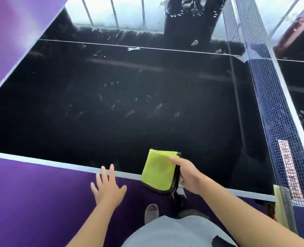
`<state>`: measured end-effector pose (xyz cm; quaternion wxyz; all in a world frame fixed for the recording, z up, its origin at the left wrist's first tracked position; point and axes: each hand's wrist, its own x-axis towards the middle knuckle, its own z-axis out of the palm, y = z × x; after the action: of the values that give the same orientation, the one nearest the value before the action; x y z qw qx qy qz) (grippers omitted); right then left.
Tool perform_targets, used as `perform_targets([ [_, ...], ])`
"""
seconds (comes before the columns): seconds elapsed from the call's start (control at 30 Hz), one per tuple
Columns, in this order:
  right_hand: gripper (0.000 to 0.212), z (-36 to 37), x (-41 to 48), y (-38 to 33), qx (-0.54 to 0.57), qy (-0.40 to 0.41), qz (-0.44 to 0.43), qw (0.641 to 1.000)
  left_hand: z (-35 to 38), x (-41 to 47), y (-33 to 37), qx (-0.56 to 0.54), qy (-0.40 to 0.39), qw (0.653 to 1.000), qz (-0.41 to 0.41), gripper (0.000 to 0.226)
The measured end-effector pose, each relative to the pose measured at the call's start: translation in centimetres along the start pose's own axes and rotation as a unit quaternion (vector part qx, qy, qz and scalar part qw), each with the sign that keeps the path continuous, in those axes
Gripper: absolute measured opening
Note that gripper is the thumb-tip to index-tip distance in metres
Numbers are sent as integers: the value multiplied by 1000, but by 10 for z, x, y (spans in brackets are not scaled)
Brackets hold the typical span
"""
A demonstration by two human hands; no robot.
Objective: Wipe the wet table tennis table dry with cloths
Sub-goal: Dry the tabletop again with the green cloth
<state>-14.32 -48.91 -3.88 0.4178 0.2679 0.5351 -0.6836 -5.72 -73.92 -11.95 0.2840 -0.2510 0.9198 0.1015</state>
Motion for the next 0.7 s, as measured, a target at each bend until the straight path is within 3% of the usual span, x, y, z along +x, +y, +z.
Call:
perform_targets([
  [0.1, 30, -46, 5, -63, 43, 112, -136, 983, -5, -1, 8, -64, 14, 998, -8, 78],
  [0.2, 37, -87, 19, -127, -144, 239, -262, 924, -13, -4, 13, -168, 42, 985, -21, 58],
  [0.3, 37, -118, 61, -166, -356, 352, -227, 836, -25, -8, 17, -255, 78, 962, -58, 34],
  [0.37, 40, -120, 92, -172, -452, 348, -161, 806, -32, -10, 19, -283, 85, 952, -81, 27],
  [0.47, 53, -107, 139, -134, -622, 288, -147, 714, -38, -14, 22, -344, 82, 927, -124, 34],
  [0.53, 61, -78, 145, -83, -703, 175, -202, 659, -43, -16, 25, -386, 99, 905, -149, 38],
  [0.63, 60, -17, 120, 1, -737, -46, -280, 614, -53, -19, 22, -447, 121, 871, -166, 40],
  [0.7, 55, 21, 99, 42, -721, -171, -283, 608, -62, -20, 17, -463, 124, 864, -152, 39],
])
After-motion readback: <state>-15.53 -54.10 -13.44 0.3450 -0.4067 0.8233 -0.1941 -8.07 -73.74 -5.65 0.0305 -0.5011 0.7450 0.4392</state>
